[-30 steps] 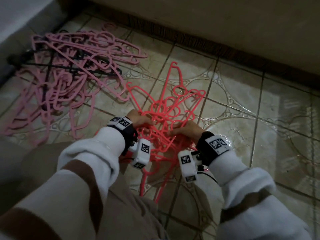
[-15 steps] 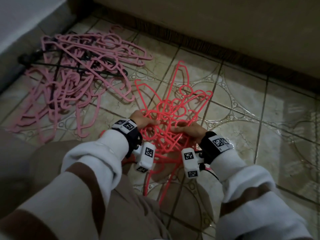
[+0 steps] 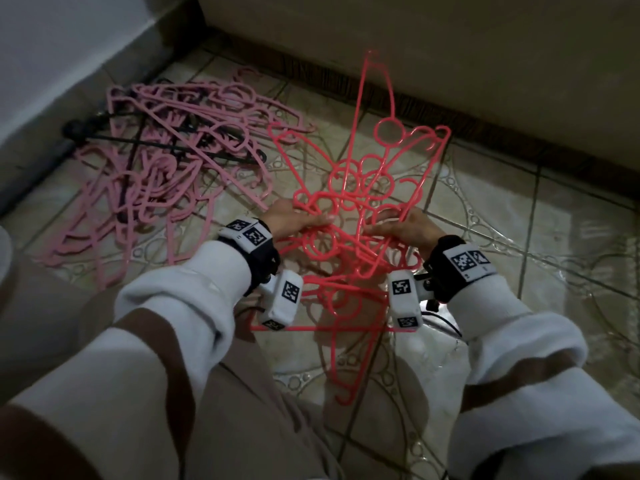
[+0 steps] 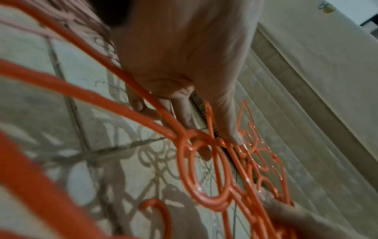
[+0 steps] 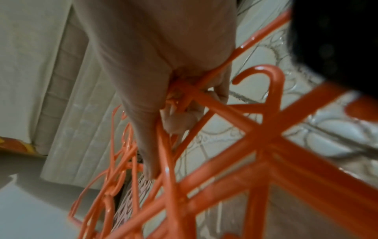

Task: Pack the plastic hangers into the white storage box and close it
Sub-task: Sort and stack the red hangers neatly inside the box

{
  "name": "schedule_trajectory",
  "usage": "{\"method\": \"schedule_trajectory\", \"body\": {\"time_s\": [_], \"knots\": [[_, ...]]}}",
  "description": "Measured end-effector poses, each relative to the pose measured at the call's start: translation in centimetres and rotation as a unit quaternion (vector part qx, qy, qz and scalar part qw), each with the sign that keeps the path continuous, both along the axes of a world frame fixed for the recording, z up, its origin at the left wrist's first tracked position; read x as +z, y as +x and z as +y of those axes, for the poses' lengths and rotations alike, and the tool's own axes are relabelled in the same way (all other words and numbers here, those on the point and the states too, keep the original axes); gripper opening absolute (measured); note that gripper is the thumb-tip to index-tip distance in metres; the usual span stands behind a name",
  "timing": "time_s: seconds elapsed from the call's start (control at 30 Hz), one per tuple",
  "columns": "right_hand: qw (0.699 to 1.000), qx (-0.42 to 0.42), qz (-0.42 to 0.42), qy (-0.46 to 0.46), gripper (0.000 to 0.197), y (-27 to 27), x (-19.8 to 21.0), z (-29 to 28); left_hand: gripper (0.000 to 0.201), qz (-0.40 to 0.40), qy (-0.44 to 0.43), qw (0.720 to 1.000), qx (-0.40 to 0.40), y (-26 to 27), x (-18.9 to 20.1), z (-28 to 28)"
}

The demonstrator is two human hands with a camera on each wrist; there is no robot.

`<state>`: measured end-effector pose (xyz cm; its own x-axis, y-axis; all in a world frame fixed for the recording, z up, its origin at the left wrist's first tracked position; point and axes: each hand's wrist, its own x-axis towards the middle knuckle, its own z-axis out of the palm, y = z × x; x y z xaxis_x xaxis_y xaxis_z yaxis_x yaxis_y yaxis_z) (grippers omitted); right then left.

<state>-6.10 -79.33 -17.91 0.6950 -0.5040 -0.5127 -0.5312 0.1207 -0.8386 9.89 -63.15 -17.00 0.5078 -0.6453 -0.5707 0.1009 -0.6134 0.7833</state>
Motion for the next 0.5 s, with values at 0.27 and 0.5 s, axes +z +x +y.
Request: {"method": "schedule_trajectory", "body": {"time_s": [0.27, 0.5], "knots": [[0.993, -0.116, 0.006, -0.012, 0.021, -2.3, -0.4, -2.5, 0.035, -0.313, -0.049, 0.94, 0.123, -1.0, -0.4, 1.2], [0.984, -0.172, 0.035, -0.008, 0.015, -2.7, -0.7, -3.3, 0.022, -0.308, 0.055, 0.898, -0.31, -4.7, -1.7, 2.2]]}}
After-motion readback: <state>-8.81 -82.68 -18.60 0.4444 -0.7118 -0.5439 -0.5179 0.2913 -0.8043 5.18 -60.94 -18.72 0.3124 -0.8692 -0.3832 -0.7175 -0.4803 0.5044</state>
